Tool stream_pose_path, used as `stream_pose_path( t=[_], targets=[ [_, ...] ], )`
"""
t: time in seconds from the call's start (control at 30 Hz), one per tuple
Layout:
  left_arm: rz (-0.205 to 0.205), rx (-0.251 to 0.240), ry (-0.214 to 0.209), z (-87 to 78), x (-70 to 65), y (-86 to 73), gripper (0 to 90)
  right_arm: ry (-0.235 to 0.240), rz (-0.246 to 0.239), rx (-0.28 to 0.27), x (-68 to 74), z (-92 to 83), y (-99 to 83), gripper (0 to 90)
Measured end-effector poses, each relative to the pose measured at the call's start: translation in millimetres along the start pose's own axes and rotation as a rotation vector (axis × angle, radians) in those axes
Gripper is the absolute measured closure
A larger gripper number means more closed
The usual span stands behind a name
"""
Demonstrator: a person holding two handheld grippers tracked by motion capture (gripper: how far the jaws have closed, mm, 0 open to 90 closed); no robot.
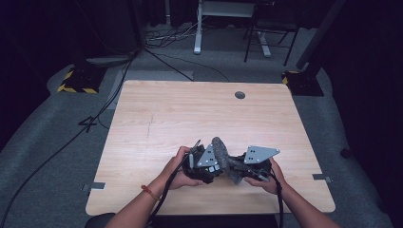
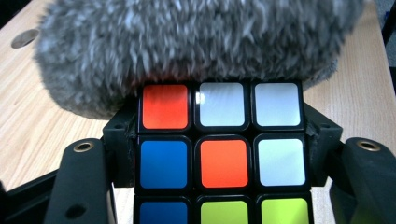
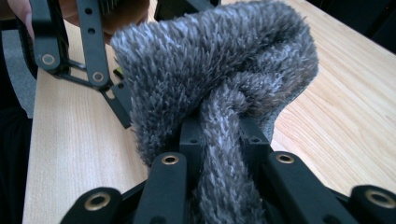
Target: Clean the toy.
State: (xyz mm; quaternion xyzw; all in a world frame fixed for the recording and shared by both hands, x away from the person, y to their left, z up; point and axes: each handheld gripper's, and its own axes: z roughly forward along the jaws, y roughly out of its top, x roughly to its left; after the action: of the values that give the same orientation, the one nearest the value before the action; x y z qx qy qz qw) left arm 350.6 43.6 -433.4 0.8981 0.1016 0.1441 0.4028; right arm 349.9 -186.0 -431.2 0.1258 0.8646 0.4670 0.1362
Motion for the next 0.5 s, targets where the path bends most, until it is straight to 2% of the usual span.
stream_pose_path(
  t=[0.07, 0.2, 0.37, 0.43, 0.5],
  targets=[
    [-0.017, -0.031, 0.004, -4.5, 1.6, 0.4, 33.3, 0.027, 0.045, -0.006, -6.3, 0.9, -3.4, 76.3],
    [-0.043, -0.108, 0.007, -15.9, 5.7, 1.2, 33.3, 0.014, 0.097, 0.049, -14.9, 7.9, -16.3, 76.2],
    [-0.045, -0.125, 0.000, -17.5, 5.5, 0.6, 33.3, 0.062, 0.139, 0.032, -14.8, 12.8, -19.8, 76.1],
    [-0.044, -0.127, -0.006, -17.5, 5.7, -0.1, 33.2, 0.081, 0.140, 0.000, -13.4, 12.2, -19.2, 76.2],
    [-0.047, -0.123, -0.009, -17.2, 6.5, -1.4, 33.0, 0.077, 0.135, -0.008, -12.3, 10.9, -18.9, 76.2]
  ],
)
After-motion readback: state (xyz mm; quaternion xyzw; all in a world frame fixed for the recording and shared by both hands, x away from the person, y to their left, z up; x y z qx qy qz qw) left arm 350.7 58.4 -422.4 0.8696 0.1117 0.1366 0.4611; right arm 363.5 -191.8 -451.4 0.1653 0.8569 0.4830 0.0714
